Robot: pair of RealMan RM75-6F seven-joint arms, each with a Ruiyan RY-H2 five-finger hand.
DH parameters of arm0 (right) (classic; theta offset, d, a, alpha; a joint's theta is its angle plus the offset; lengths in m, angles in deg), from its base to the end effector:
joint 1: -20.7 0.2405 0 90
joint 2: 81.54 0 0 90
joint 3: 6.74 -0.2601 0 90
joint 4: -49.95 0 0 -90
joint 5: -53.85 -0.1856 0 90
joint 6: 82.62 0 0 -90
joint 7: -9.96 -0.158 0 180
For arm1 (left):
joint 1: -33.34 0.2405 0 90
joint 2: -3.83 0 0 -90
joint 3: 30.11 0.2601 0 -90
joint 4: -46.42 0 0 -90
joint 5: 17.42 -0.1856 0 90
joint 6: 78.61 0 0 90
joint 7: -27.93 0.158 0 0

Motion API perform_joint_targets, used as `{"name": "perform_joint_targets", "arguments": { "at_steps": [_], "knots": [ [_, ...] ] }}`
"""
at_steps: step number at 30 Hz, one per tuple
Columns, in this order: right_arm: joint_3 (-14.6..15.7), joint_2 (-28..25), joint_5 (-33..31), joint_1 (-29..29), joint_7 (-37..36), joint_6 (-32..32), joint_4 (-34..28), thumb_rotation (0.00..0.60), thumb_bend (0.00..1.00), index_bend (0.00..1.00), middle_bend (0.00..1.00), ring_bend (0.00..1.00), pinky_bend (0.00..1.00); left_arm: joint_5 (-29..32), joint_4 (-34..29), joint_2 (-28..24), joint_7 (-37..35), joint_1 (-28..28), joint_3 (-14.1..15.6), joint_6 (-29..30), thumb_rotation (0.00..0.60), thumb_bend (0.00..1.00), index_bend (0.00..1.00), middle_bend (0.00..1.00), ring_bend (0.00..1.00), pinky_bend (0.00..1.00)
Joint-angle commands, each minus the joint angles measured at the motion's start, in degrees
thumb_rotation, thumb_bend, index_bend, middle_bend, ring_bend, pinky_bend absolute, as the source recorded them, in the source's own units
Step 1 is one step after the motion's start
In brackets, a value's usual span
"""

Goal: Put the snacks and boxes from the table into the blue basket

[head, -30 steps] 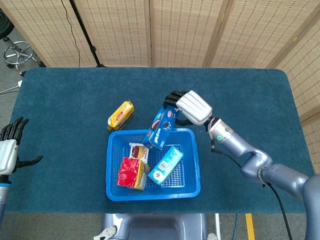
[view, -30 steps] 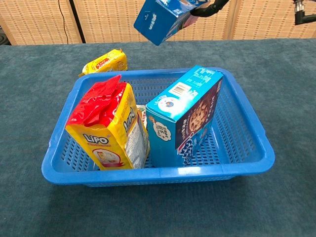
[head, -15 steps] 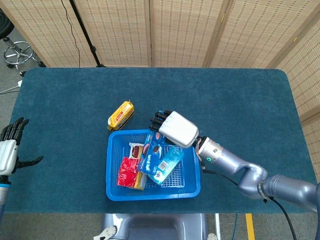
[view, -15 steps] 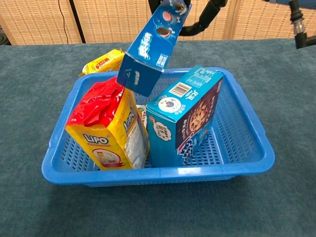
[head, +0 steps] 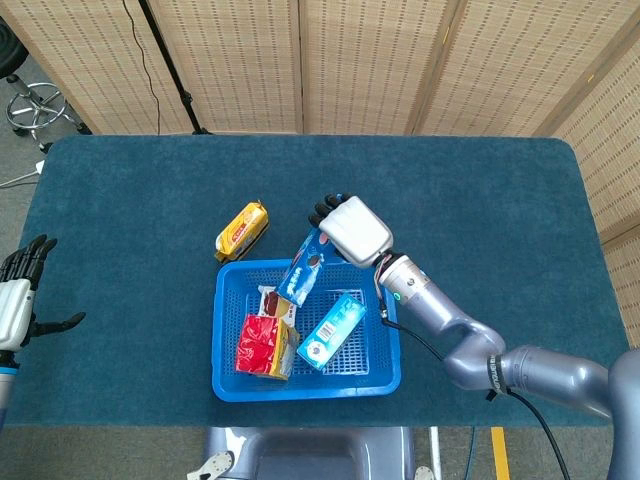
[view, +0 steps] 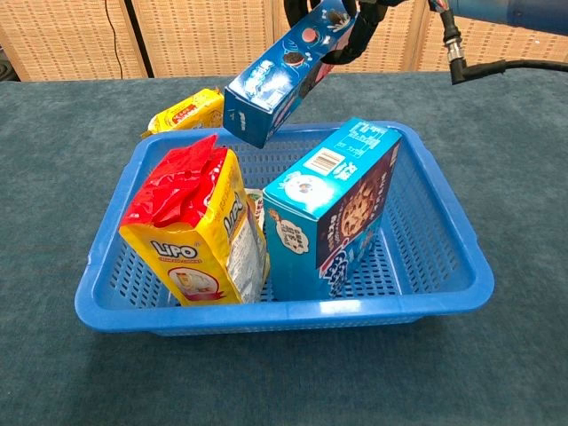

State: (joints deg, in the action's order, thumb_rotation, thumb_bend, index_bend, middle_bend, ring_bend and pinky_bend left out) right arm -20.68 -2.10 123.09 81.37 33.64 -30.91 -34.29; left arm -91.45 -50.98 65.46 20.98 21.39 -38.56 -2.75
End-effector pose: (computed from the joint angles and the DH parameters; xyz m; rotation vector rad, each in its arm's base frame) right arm -0.0253 -0.4113 0.0639 2.0202 -0.3620 1.0428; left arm -0.2926 0.2451 0.1910 -1.2590 -1.1066 -1.0131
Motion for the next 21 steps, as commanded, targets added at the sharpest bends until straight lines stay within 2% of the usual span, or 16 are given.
{"name": "perform_joint_targets", "arguments": {
  "at_steps": [1,4,10,16,21],
  "knots": [
    [-0.7,0.5,-5.6,0.3,6.5,-1.0,-0.6,0.6,0.42,0.58,0.62,0.45,0.47,0.0,0.0,0.0,0.1,0.0,0.0,0.0,0.6,0.0,0.0,0.0,0.0,0.0],
    [-0.4,0.0,-7.0,0.0,8.5,-0.3,-2.7,0.6,0.42,0.58,0.62,0.45,0.47,0.1,0.0,0.1,0.2,-0.1,0.0,-0.1,0.6,0.0,0.0,0.0,0.0,0.0],
    [1.0,0.1,-5.2,-1.1,11.0,3.1,-6.6,0.6,0.43,0.58,0.62,0.45,0.47,0.1,-0.2,0.3,0.8,-0.1,0.0,0.0,0.6,0.0,0.0,0.0,0.0,0.0],
    [4.4,0.3,2.8,-3.1,11.8,6.9,-11.4,0.6,0.43,0.58,0.62,0.45,0.47,0.0,-0.4,0.3,0.9,0.0,0.1,0.1,0.6,0.0,0.0,0.0,0.0,0.0],
    [6.6,-0.2,7.2,-3.7,12.6,6.9,-13.2,0.6,0.43,0.58,0.62,0.45,0.47,-0.1,-0.4,0.2,0.6,0.0,0.2,0.0,0.6,0.0,0.0,0.0,0.0,0.0]
  ]
}}
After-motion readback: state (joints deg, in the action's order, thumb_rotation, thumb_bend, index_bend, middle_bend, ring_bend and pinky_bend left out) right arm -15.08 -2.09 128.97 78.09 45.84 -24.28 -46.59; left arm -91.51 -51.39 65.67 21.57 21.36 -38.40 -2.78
